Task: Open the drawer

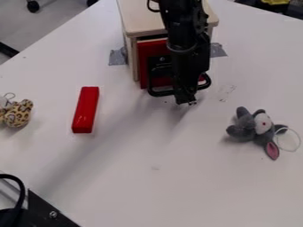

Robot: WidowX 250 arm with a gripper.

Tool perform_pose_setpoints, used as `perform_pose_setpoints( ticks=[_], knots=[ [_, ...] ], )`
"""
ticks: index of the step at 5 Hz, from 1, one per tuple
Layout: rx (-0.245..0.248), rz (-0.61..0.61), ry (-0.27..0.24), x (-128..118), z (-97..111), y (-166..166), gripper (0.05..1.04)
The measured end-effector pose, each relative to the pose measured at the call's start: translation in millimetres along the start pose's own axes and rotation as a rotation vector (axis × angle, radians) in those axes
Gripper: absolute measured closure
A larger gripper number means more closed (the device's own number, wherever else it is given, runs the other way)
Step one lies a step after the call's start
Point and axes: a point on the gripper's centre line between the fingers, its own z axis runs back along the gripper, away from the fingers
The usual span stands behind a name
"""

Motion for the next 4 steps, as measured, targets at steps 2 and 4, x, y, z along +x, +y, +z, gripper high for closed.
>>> perform_pose_setpoints(
  ticks=[2, 4],
  knots=[
    [-0.017, -0.039, -0.001, 2.5, 2.2, -21.1, 0.963],
    [-0.022, -0.068, 0.002, 4.6, 1.8, -33.5, 0.963]
  ],
)
